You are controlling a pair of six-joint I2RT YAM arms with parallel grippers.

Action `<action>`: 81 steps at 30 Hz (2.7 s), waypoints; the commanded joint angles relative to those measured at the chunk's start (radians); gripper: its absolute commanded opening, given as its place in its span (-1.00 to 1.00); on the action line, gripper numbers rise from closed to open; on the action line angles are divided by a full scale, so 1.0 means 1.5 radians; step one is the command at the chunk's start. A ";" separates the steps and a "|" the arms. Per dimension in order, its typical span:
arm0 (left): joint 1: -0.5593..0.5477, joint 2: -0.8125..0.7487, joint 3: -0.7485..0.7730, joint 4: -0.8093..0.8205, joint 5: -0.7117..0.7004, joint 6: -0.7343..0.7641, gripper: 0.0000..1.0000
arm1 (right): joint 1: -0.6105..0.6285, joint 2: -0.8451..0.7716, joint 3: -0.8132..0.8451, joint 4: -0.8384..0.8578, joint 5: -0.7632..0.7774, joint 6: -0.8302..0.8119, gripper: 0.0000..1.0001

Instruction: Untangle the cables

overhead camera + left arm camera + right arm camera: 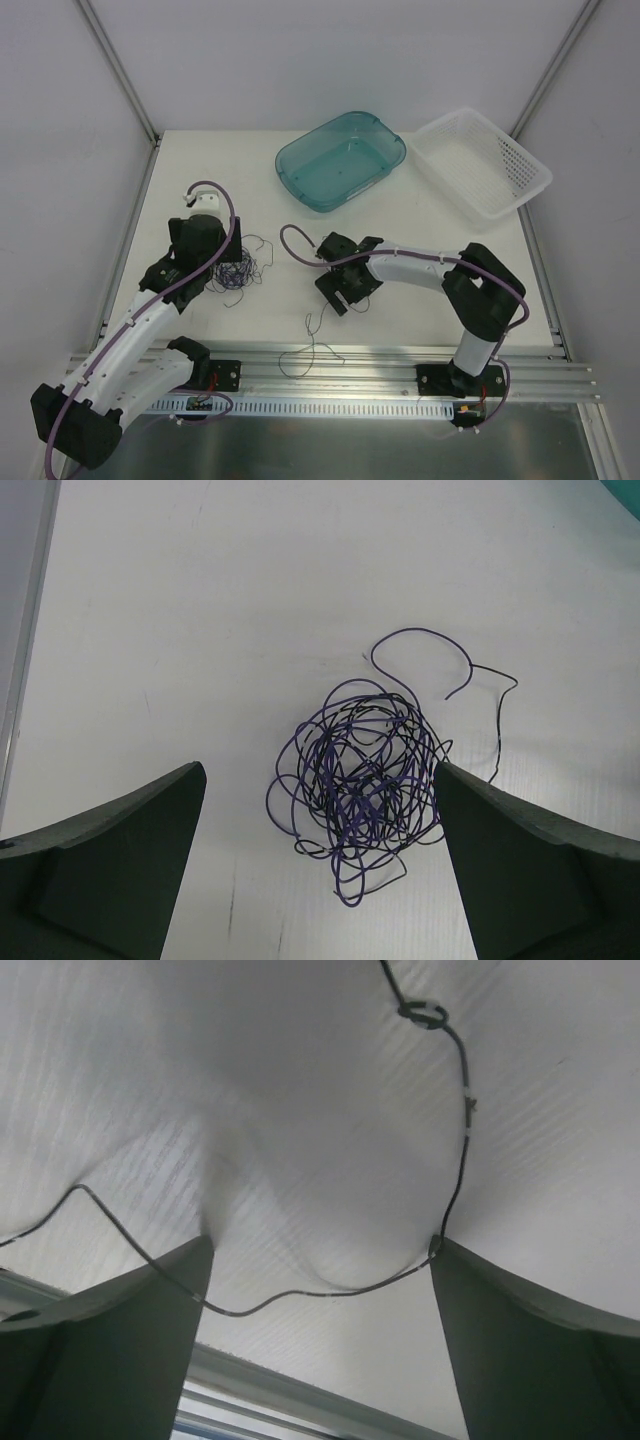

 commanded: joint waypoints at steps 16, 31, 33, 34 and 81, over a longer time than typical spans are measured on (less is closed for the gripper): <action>0.009 0.003 -0.003 0.017 -0.016 0.020 0.98 | -0.094 -0.173 0.126 -0.095 -0.004 -0.054 -0.99; 0.009 0.000 -0.004 0.017 0.001 0.016 0.98 | -0.577 -0.194 0.656 -0.122 -0.332 0.138 -0.99; 0.009 0.002 -0.005 0.017 0.004 0.017 0.98 | -0.602 -0.200 0.621 -0.057 -0.296 0.167 -0.99; 0.009 0.003 -0.004 0.017 0.004 0.016 0.98 | -0.622 -0.200 0.609 -0.035 -0.281 0.169 -0.99; 0.009 0.054 -0.004 0.017 0.008 0.016 0.98 | -0.863 -0.002 0.440 0.355 -0.259 0.362 -0.99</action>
